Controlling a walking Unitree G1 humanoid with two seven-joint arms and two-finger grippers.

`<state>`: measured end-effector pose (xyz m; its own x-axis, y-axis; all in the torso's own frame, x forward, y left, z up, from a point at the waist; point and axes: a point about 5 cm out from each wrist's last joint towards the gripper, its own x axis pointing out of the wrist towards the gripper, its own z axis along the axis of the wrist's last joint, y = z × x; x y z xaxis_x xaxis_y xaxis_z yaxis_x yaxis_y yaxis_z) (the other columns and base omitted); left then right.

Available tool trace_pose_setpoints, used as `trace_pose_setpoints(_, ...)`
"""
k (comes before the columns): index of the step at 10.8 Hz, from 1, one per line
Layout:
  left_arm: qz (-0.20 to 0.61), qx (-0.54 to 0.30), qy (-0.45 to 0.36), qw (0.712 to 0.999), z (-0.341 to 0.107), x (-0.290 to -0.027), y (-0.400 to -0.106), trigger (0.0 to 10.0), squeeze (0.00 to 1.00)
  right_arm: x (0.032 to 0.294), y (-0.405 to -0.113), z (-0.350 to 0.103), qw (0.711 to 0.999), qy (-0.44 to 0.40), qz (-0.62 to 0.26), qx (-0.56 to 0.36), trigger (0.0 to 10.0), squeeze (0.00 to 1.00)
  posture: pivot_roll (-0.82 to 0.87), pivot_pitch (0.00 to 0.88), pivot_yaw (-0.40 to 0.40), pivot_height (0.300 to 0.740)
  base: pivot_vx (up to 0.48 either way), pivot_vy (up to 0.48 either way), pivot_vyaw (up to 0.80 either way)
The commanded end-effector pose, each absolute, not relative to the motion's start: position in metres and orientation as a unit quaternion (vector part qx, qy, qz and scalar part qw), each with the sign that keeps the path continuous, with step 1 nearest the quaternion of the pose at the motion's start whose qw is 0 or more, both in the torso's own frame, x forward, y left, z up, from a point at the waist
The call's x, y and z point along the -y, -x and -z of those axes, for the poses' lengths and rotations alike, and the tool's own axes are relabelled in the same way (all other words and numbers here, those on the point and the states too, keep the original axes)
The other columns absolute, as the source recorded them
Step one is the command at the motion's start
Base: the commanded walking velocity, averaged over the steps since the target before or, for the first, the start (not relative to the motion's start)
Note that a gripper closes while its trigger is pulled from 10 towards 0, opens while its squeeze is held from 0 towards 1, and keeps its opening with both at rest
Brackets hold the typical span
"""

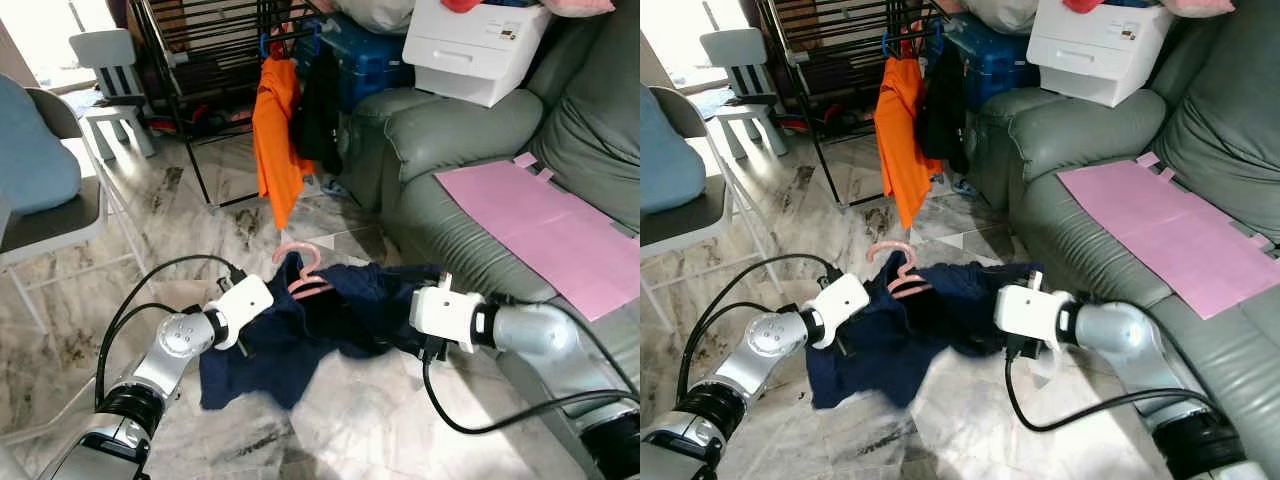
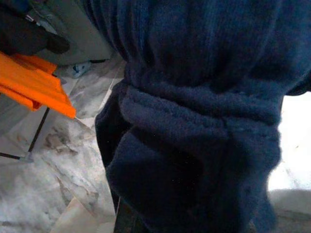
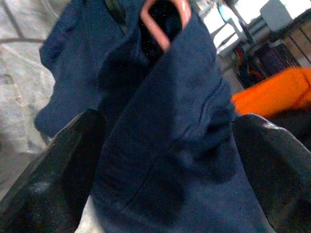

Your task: Hang hanger

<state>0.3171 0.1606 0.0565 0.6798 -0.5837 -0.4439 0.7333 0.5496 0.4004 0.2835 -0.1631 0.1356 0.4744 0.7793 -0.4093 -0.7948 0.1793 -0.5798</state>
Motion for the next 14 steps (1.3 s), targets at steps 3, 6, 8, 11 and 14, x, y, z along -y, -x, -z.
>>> trace_pose_setpoints(3,0.394,-0.1,-0.317,0.857,-0.063,-0.16,-0.319,0.0,0.0,0.171,-0.295,-0.156,0.771,0.39,-0.503,0.002,10.0,1.0,-0.22,0.0,0.083,0.74,0.0,0.0,0.0)
trace_pose_setpoints(6,0.433,-0.056,-0.341,0.832,-0.068,-0.154,-0.313,0.0,0.0,0.191,-0.303,-0.147,0.777,0.372,-0.505,-0.052,10.0,0.02,-0.21,0.0,0.082,0.74,0.0,0.0,0.0)
trace_pose_setpoints(8,0.449,-0.025,-0.342,0.825,-0.073,-0.147,-0.311,0.0,0.0,0.196,-0.306,-0.132,0.77,0.352,-0.524,-0.094,7.3,0.0,-0.2,0.0,0.077,0.74,0.0,0.0,0.0)
trace_pose_setpoints(11,0.457,-0.008,-0.348,0.819,-0.074,-0.142,-0.311,0.0,0.0,0.188,-0.316,-0.125,0.774,0.328,-0.531,-0.104,0.0,0.0,-0.2,0.0,0.074,0.74,0.0,0.0,0.0)
trace_pose_setpoints(14,0.47,-0.007,-0.353,0.809,-0.072,-0.135,-0.31,0.0,0.0,0.171,-0.322,-0.129,0.753,0.324,-0.565,-0.093,10.0,0.0,-0.2,0.0,0.07,0.74,0.0,0.0,0.0)
